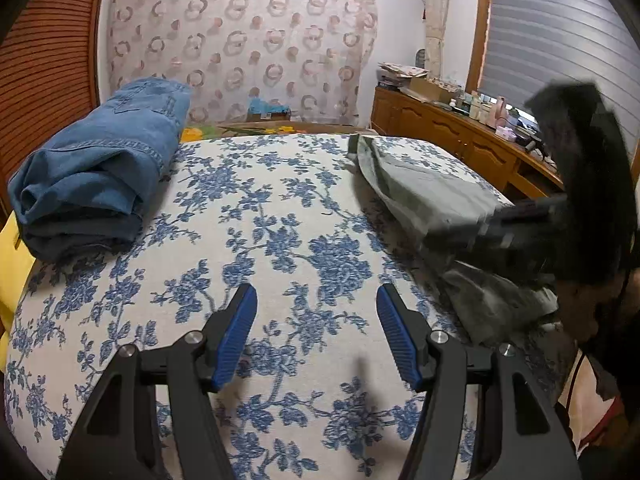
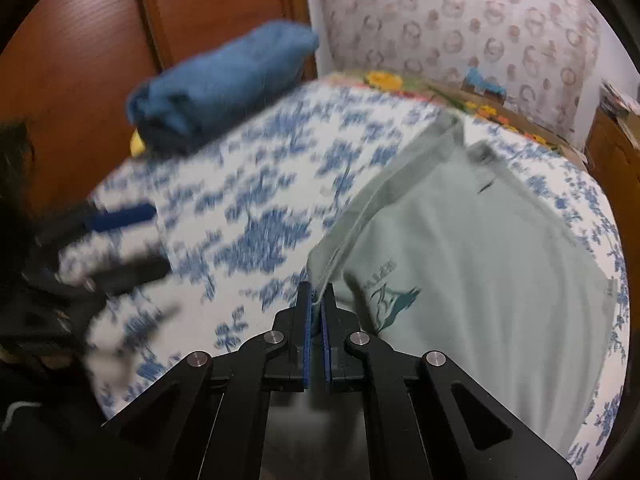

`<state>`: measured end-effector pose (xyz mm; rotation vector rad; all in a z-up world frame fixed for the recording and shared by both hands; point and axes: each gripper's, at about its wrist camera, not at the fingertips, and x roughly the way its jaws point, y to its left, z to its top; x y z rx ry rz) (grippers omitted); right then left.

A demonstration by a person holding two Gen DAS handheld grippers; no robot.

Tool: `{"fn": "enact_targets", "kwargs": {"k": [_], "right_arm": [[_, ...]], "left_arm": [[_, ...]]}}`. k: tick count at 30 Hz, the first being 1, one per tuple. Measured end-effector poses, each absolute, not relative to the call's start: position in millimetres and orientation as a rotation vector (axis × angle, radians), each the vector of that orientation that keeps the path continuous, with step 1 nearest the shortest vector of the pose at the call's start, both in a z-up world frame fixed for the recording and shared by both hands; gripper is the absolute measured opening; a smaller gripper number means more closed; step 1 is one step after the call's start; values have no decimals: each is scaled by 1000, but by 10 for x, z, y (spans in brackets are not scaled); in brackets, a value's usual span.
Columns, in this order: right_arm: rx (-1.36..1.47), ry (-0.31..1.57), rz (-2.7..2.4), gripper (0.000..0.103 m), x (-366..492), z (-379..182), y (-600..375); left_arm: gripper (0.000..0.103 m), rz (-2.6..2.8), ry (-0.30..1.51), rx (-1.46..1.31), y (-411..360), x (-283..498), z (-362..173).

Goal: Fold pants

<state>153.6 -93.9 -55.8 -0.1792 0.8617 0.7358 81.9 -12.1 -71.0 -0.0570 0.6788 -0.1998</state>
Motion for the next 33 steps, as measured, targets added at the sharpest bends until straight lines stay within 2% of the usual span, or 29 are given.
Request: {"fn": "enact_targets", "kwargs": {"k": [7,16,24,26,30,33], "right_arm": [[-126,798,649,1,1718,-191,-1460],[-82,881,541,1,2019,-395,-1975],[-21,903,460,2,2255,-500,-2240],[16,900,445,6,2274,-491,-2315],[64,867,420,27,2248,-427,-2466],[91,853,406,36,2238,-401,-2553]], "left_arm": [[62,-294,682,29,-544,939,-622],[62,-388,748,52,-960,1203,-663],[62,-386,791,78,-1033,1241,-791],[62,-384,803,77,-1040,1244,-811],[62,-382,819,70,-1044,1253,-836],[62,-379,827,76,-1060,1247,-848]]}}
